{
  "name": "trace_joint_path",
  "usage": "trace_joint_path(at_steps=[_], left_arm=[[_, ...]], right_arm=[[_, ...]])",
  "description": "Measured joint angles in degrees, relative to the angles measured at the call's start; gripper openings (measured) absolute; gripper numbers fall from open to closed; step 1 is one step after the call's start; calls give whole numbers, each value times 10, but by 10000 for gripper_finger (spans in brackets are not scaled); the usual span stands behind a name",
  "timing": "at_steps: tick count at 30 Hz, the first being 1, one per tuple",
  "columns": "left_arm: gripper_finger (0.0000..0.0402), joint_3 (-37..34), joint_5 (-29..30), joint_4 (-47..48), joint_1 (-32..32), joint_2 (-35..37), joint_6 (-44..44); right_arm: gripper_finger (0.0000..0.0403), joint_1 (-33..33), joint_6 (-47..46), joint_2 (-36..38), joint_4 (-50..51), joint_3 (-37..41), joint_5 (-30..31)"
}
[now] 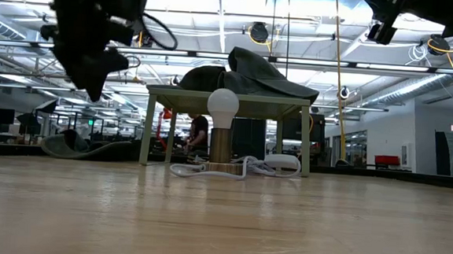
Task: Pick & Place hat
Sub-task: Stack the black cap on the other black cap on the shelf
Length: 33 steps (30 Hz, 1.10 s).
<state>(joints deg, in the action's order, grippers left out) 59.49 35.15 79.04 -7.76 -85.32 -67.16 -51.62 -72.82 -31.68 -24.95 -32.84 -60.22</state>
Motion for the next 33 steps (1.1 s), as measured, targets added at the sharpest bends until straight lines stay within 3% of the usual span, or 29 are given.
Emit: trace_joint_path(at_steps=[9, 14, 19, 24, 33], left_arm=[[260, -96, 64, -65, -39, 0, -144], [251, -138, 120, -95, -39, 0, -172], [252, -163, 156, -159, -37, 0, -157], [253, -185, 163, -237, -19, 0, -84], [253, -186, 180, -244, 44, -3, -19]], right_arm=[[169, 0, 9, 0, 0, 0, 6], [169, 0, 21, -3, 0, 0, 20], [169, 0, 36, -13, 0, 0, 20], [169, 0, 61, -22, 0, 0, 20], [169, 0, 134, -26, 0, 0, 16]])
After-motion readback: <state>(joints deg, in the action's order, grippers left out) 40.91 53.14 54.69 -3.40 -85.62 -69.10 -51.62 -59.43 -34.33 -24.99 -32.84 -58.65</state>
